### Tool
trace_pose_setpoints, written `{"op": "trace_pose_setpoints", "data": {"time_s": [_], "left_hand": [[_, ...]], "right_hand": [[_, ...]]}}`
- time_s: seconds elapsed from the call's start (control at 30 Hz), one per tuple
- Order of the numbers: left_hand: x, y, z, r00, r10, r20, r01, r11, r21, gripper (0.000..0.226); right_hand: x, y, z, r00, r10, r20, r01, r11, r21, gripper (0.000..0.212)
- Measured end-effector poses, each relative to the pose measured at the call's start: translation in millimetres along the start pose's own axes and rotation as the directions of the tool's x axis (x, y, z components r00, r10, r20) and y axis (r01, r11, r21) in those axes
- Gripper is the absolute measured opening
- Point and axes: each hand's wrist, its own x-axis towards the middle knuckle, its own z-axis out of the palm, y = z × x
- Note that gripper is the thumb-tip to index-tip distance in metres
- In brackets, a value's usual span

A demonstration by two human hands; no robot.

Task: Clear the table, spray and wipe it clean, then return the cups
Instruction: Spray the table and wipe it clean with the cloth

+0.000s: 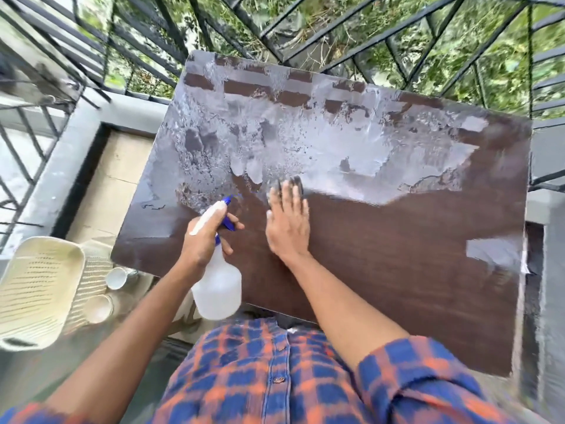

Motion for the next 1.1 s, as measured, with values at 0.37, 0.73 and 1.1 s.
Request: {"op": "trace_pose_setpoints", "data": {"time_s": [0.37, 0.73, 1.1], "left_hand": [[4.1, 5.7, -24.0, 0.996, 0.007, 0.089, -0.013, 0.998, 0.069, 0.055], [37.1, 9.3, -104.9, 0.989, 0.01, 0.146, -0.016, 0.999, 0.038, 0.046], [67.8, 13.7, -174.4, 0.974, -0.028, 0.226, 0.007, 0.996, 0.091, 0.046]], "right_hand": [[-37.0, 124.1, -33.5, 0.947, 0.297, -0.124, -0.304, 0.952, -0.043, 0.055], [-10.7, -107.5, 55.4, 0.961, 0.255, -0.103, -0.248, 0.966, 0.081, 0.065], [18.8, -125.7, 5.2, 0.838, 0.541, 0.075, -0.3, 0.341, 0.891, 0.044]]}}
